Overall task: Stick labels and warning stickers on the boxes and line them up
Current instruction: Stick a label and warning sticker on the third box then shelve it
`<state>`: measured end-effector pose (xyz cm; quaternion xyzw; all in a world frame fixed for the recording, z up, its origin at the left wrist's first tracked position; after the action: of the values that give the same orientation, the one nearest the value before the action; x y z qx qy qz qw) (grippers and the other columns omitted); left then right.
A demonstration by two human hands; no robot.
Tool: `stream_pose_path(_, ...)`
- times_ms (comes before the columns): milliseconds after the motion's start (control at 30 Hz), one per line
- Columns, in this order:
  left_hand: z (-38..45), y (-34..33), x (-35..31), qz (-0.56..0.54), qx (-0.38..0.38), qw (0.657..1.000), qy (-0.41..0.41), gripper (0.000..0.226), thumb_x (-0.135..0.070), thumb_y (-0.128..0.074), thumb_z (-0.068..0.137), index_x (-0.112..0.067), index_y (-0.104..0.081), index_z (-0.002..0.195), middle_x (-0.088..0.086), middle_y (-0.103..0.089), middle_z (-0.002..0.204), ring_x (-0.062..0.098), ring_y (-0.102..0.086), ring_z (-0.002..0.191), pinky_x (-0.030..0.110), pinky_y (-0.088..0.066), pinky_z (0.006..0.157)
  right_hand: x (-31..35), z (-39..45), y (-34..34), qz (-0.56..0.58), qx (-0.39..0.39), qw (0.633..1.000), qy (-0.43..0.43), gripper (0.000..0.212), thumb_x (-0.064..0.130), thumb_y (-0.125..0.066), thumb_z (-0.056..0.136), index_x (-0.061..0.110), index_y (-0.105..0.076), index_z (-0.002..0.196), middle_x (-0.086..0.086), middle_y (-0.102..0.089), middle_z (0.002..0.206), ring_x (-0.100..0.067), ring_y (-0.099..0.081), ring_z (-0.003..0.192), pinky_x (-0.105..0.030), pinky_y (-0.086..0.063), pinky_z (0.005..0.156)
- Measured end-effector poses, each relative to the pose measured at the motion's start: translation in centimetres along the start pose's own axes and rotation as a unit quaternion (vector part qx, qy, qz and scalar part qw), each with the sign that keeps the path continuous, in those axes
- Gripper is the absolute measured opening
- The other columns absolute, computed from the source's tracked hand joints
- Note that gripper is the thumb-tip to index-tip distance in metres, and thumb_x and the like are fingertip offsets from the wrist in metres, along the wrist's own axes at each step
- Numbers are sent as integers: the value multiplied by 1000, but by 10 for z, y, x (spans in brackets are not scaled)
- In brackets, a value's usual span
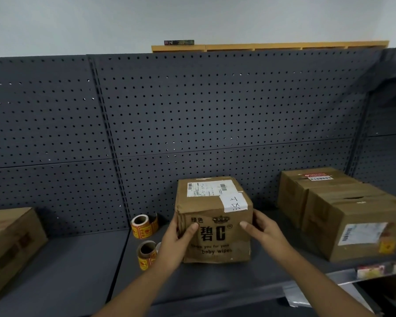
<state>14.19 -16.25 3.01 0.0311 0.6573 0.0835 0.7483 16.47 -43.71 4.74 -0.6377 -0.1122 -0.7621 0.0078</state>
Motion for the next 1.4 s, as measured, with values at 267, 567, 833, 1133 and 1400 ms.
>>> stream_pose_path(267, 8, 10, -40, 63, -16, 998, 20, 38, -61, -58, 96, -49, -56, 133, -12, -58, 128, 5, -56, 122, 36, -44, 108, 61, 10, 8, -76, -91, 991, 54, 36, 51, -60, 98, 19, -78, 101, 4, -79, 98, -11, -75, 92, -34, -62, 81)
stream_pose_path(567, 41, 13, -51, -87, -18, 972, 217, 36, -39, -68, 96, -22, -61, 127, 6, -75, 116, 29, -71, 107, 51, -54, 100, 71, 57, -7, -80, -53, 991, -95, 14, 30, -59, 103, 21, -67, 110, 3, -71, 106, -9, -66, 94, -23, -48, 69)
stream_pose_path(833, 71, 15, -51, -43, 15, 970, 240, 32, -44, -68, 96, -18, -72, 114, 8, -80, 104, 30, -74, 101, 48, -56, 100, 49, 76, -15, -50, -98, 988, -107, 23, 35, -52, 107, 20, -69, 111, 1, -71, 105, -16, -66, 98, -32, -54, 83)
stream_pose_path(1133, 76, 15, -52, -70, 7, 965, 253, 35, -43, -72, 93, -19, -71, 118, 9, -80, 105, 33, -74, 101, 52, -57, 98, 48, 72, -14, -65, -192, 978, -47, 21, 28, -60, 103, 17, -70, 119, -2, -71, 114, -18, -65, 104, -38, -55, 93)
stream_pose_path(1400, 48, 51, -50, 102, -83, 988, 79, 44, -42, -49, 107, -19, -55, 144, -1, -58, 138, 19, -52, 128, 30, -39, 101, 88, 58, -26, -197, -145, 957, 154, 23, 9, -60, 99, 24, -68, 115, 9, -63, 113, -10, -60, 110, -35, -56, 95)
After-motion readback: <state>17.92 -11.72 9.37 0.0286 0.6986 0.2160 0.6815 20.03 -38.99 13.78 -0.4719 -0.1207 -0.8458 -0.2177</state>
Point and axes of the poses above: each hand's wrist, its own z-axis towards the middle knuckle, its own y-axis out of the back of the hand, x = y × z, the point moved 3 cm from there along z, towards the middle knuckle
